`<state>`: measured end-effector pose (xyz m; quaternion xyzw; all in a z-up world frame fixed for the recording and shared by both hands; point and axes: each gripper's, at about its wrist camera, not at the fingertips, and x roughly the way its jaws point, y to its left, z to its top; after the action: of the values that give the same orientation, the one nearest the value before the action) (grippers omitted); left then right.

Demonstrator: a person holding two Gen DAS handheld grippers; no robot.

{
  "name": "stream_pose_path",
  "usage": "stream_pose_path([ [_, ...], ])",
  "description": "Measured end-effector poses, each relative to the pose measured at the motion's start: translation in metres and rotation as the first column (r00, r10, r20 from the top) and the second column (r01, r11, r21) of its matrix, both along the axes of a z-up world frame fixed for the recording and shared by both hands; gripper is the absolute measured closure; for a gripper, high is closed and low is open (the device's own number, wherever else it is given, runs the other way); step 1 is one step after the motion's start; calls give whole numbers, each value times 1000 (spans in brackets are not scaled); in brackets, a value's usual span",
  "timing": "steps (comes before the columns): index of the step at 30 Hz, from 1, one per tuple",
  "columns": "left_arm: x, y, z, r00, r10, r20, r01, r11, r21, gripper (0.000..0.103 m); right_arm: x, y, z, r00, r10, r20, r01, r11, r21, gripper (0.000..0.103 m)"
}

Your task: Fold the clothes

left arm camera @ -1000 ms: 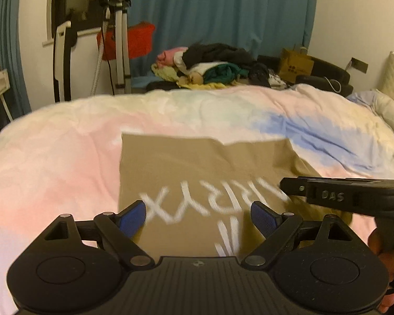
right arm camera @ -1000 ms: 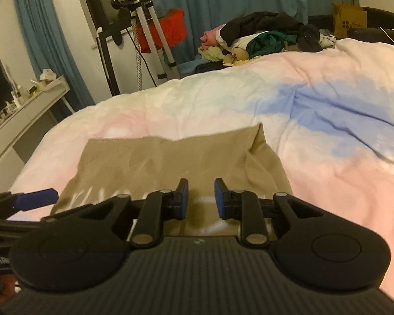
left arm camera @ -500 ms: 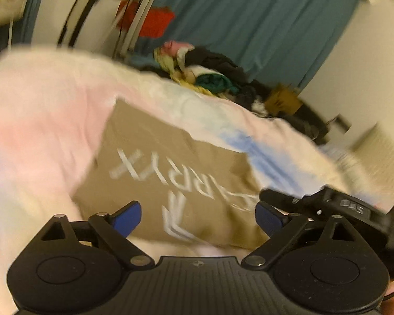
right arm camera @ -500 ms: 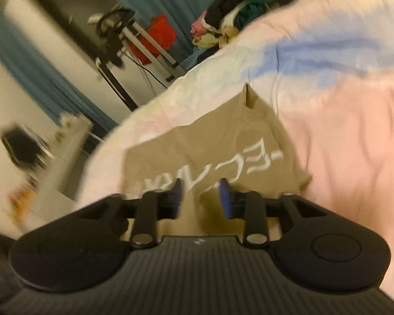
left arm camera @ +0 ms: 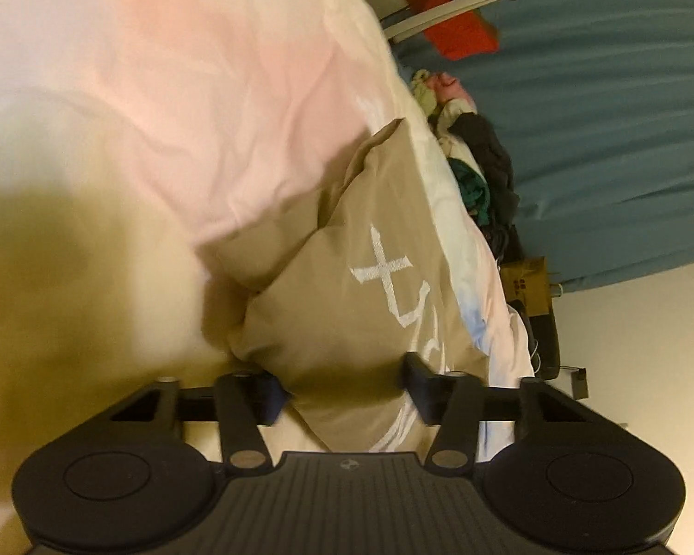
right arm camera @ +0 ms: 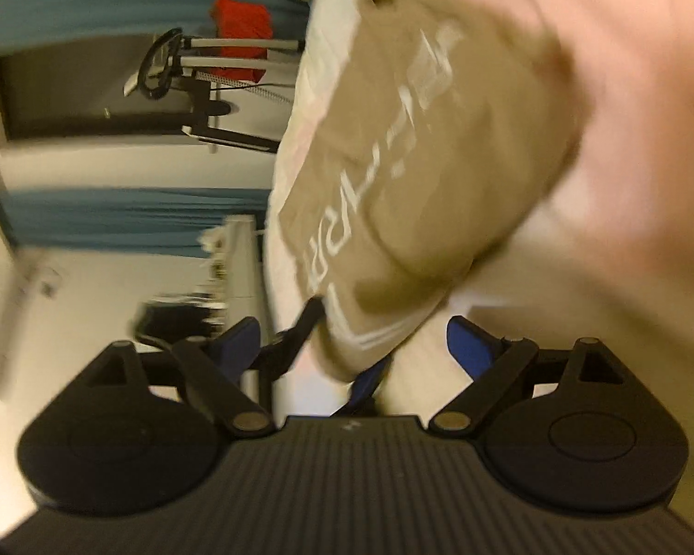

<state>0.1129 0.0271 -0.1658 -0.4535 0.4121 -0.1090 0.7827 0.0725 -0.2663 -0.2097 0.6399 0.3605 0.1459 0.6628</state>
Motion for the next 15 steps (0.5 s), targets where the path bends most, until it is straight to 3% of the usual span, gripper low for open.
stream_pose_path([
  [2,-1,-1,4,1000,-6,29,6,1000,0,69,5,1,-6,1000,-11,-2,11,999,52,13],
  [4,0,4,6,1000,4,30,-2,999,-49,72,8,-2,-11,999,-48,-4,48,995,84,14],
  [8,2,12,13,999,14,48,-9,994,-109,76,3,-17,-16,981,-188,-39,190,979,74,16],
  [10,2,14,15,998,16,57,-9,993,-118,77,-2,-22,-20,967,-245,-71,250,965,74,22],
  [13,1,14,19,998,9,65,-1,993,-122,79,-5,-27,-25,951,-288,-114,293,956,27,51],
  [14,0,13,21,998,5,67,3,992,-123,79,-5,-26,-22,950,-294,-107,296,955,-4,65],
  [15,-1,14,23,998,3,69,5,993,-116,79,-5,-24,-18,950,-300,-90,298,954,-35,72],
])
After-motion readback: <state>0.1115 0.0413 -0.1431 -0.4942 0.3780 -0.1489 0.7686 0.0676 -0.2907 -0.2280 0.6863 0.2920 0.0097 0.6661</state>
